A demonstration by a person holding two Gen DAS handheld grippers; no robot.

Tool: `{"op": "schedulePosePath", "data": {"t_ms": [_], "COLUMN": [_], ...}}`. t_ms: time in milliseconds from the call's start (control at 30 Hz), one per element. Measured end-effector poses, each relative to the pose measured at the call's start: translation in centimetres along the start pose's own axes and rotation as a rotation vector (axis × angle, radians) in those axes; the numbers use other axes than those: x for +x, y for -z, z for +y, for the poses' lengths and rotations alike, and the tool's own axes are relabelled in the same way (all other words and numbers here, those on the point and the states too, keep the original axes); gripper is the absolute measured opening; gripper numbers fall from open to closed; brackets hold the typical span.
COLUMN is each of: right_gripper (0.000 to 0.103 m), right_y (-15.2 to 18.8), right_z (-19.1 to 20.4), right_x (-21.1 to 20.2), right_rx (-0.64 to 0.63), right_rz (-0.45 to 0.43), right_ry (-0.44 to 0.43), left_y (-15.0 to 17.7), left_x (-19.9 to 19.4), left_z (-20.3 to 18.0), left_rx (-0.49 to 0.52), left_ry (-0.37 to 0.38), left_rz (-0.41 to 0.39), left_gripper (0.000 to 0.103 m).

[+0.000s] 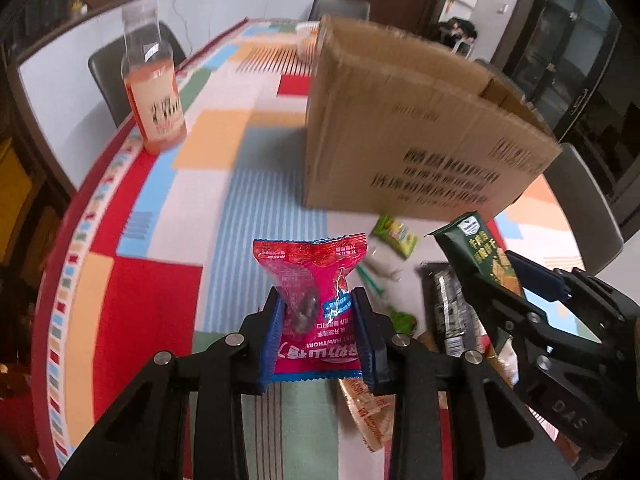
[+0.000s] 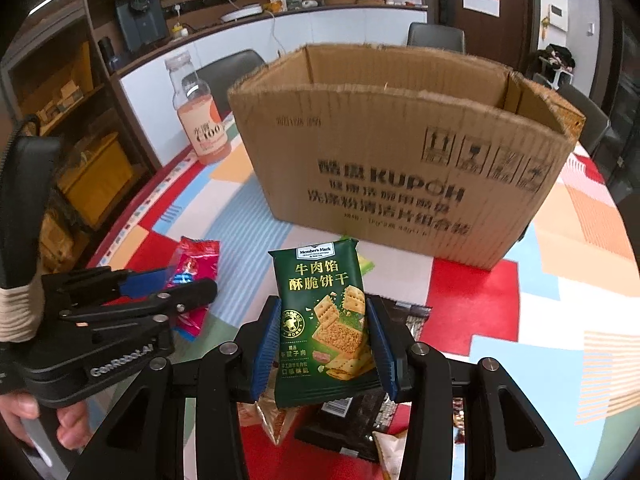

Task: Organize snacks
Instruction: 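Lift the red bag and green cracker packet and carry both over the box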

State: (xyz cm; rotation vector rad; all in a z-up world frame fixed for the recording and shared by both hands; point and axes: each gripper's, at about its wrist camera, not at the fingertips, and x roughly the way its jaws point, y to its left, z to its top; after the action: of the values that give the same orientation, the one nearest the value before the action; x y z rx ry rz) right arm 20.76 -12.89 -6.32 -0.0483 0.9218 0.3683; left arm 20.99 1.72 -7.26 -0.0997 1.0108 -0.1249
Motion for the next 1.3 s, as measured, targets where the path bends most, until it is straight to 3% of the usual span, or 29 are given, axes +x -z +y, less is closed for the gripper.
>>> {"op": "schedulePosePath", "data": {"t_ms": [667,1000,1300], "right_gripper": [0.044,0.044,0.044], "right_y": [-4.7,-8.0,-11.7], "right_z": [-1.3,-3.0,-5.1], "right_x": [-8.2,-9.4,-7.9], "right_rx": [0.004,0.006,0.024], "right_rz": [-0.233,-0.295,-0.275], "right_ry": [0.058,0.102,0.115], "left_y": [-5.4,-9.4,-13.7], "left_x": [-8.3,-8.6,-6.5], "left_z": [-3.6,-5.3,-6.2], "left_rx": [0.145,0.202,0.228], "left_ry": [0.044,0.065,0.094], "left_rz": [-0.258,-0.303,-0.281], "left_gripper": [0.033,0.033,0.033]}}
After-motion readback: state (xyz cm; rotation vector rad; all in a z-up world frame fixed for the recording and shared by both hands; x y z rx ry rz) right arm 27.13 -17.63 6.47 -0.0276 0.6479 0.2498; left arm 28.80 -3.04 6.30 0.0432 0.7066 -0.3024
